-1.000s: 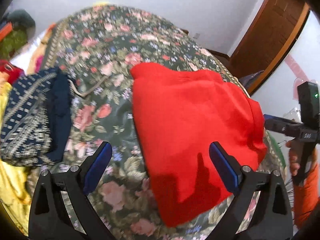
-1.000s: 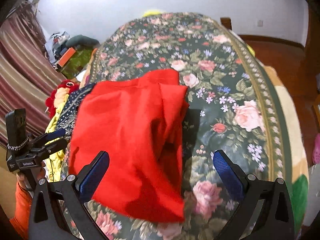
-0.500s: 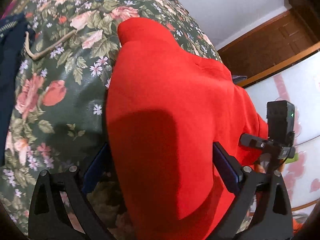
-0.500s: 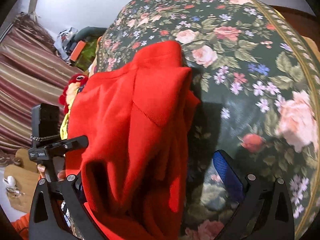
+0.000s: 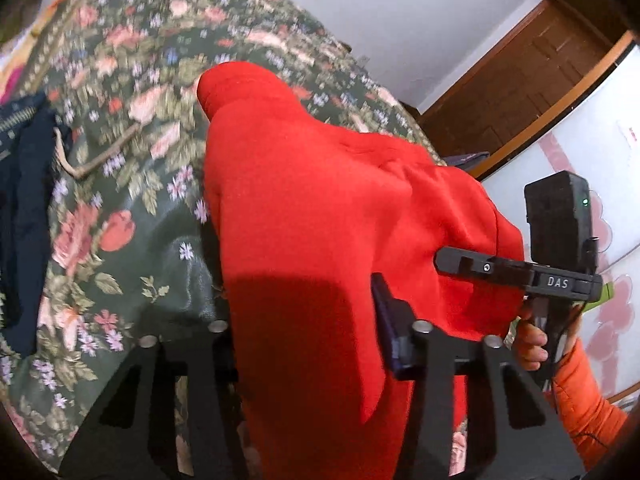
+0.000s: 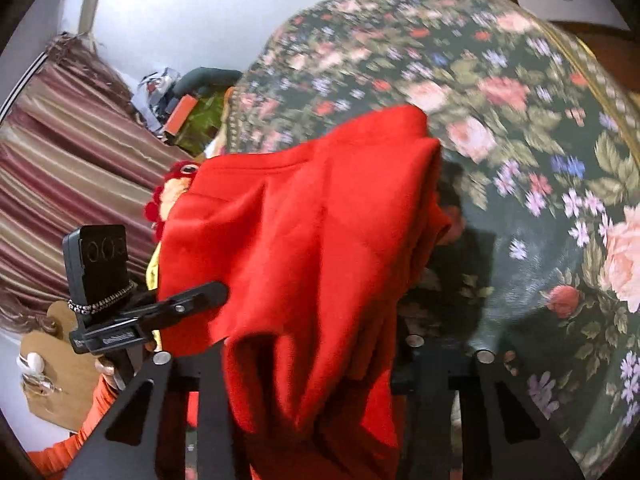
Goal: Fold large clothes
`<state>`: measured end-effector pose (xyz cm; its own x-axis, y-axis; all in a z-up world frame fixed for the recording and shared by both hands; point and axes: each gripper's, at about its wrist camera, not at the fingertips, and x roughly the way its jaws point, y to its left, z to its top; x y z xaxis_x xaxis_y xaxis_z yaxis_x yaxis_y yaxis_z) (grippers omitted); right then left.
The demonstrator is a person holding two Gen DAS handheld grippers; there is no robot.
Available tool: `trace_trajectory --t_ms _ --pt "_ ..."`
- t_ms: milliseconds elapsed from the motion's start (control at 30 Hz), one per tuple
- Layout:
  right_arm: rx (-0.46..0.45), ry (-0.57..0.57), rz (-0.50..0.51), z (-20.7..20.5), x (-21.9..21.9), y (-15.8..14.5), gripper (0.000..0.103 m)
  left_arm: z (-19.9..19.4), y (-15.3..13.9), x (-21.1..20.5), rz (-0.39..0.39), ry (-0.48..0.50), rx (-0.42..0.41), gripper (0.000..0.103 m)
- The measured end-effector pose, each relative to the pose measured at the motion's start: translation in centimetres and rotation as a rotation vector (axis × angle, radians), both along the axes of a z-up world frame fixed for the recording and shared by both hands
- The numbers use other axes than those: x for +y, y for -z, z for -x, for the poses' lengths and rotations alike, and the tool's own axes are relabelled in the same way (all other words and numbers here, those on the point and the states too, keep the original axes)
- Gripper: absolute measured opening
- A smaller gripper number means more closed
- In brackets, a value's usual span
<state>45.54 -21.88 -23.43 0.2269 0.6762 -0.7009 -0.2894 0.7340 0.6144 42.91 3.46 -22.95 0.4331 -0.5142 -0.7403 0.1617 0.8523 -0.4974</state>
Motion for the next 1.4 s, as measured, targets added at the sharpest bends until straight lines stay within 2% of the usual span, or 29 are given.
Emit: trace_trajectory --t_ms 200,433,500,600,733,900,1067,1267,1367,1400 --pt "-0.08 -0.028 -0.002 1.6 3.0 -5.1 0.032 2.7 -4.7 2.3 -0.004 -0.031 -0.105 0.039" --pt "-0.185 -0.073 -0.049 3.0 8.4 -11.5 0.032 6.2 -11.6 8.2 -0.018 -0.086 -0.243 0.039" --pt "-0.214 -0.094 -0.055 3.4 10.5 -12.9 0.032 7.1 -12.7 10.2 -0.025 -0.107 -0.263 0.039" --pt "-0.246 -0.123 -0.069 3.5 14.6 -14.3 0.032 8.0 -14.3 13.1 -0.038 -0.145 -0.286 0.039" --pt "-0.247 -0.151 -0.095 2.9 19.4 -14.7 0.032 8.6 -15.2 17.6 -0.06 -0.196 -0.302 0.039" --pt "-0.243 -0.191 -0.088 1.6 25.8 -13.5 0.032 7.8 -13.7 22.5 -0.081 -0.243 -0.279 0.039" --pt "-0.19 -0.216 -0.095 -1.1 31.5 -9.6 0.032 5.6 -10.0 28.2 -0.058 -0.313 -0.187 0.04" --pt "-0.1 -0.217 -0.06 -5.0 36.8 -2.7 0.032 1.5 -3.9 33.5 -0.038 -0.361 -0.04 0.041" --pt "-0.048 -0.21 -0.025 -6.6 38.4 1.1 0.032 0.0 -0.5 34.9 -0.047 -0.357 0.036 0.045" --pt "-0.041 -0.202 -0.011 -7.0 38.6 2.2 0.034 -0.2 0.4 35.4 -0.036 -0.361 0.044 0.051"
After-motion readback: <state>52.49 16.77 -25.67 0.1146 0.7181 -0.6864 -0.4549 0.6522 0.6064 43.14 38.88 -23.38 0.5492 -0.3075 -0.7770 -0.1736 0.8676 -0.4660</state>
